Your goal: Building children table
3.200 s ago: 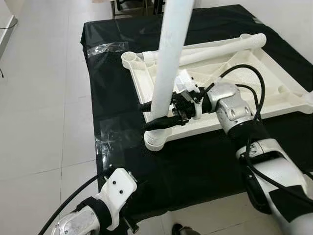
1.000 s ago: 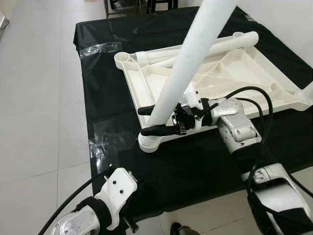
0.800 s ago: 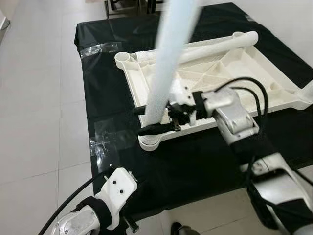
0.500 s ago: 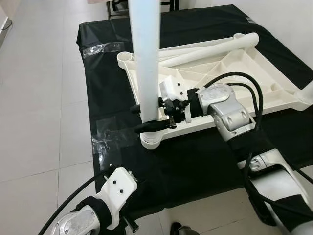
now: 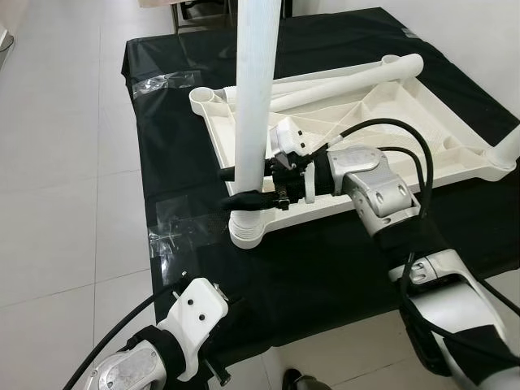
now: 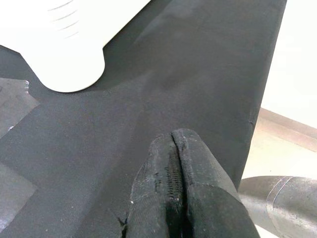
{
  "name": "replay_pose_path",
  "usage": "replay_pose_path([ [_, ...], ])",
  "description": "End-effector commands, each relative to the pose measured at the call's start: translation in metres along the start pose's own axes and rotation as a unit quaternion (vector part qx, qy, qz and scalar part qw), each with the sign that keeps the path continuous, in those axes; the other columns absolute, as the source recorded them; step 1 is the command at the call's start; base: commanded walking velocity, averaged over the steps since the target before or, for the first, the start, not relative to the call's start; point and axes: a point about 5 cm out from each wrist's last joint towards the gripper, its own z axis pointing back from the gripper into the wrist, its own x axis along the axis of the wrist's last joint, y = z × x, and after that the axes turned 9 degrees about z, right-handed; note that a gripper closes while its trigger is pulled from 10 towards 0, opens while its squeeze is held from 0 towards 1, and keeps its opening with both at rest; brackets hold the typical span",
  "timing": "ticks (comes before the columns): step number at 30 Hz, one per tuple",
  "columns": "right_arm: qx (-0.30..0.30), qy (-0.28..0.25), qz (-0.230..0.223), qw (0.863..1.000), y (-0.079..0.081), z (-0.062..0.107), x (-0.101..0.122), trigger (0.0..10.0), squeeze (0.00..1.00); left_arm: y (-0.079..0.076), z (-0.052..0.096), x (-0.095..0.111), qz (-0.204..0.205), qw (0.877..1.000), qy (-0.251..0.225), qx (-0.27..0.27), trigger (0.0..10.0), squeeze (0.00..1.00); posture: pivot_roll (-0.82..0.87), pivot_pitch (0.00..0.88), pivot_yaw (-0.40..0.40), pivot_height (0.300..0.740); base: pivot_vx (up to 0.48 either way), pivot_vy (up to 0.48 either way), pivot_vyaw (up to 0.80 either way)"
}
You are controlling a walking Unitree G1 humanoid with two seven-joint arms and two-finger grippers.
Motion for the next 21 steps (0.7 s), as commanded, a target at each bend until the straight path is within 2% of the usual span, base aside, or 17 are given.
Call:
replay_pose_path([
  [1,-0.036,0.113,-0.121,0.985,0.024,0.008,-0.073,10.0,0.00,-0.003,0.001,-0.004,0.013,1.000,0.009,-0.005,10.0,0.00,0.12,0.301,-0.054,0.740,0.000,0.000,0.00],
  [6,-0.043,0.096,-0.123,0.987,0.031,0.009,-0.075,10.0,0.00,-0.004,0.001,-0.004,0.012,1.000,0.010,-0.005,10.0,0.00,0.12,0.298,-0.052,0.740,0.000,0.000,0.00],
  [11,-0.031,0.077,-0.117,0.990,0.046,0.009,-0.078,10.0,0.00,-0.004,0.001,-0.005,0.013,1.000,0.011,-0.007,10.0,0.00,0.12,0.293,-0.047,0.740,0.000,0.000,0.00],
  [13,-0.033,0.078,-0.128,0.988,0.052,0.008,-0.084,10.0,0.00,-0.004,0.001,-0.005,0.012,1.000,0.011,-0.008,10.0,0.00,0.12,0.290,-0.047,0.740,0.000,0.000,0.00],
  [21,-0.079,0.094,-0.129,0.984,0.049,0.005,-0.089,10.0,0.00,-0.003,0.000,-0.006,0.009,1.000,0.012,-0.007,10.0,0.00,0.12,0.281,-0.048,0.740,0.000,0.000,0.00],
])
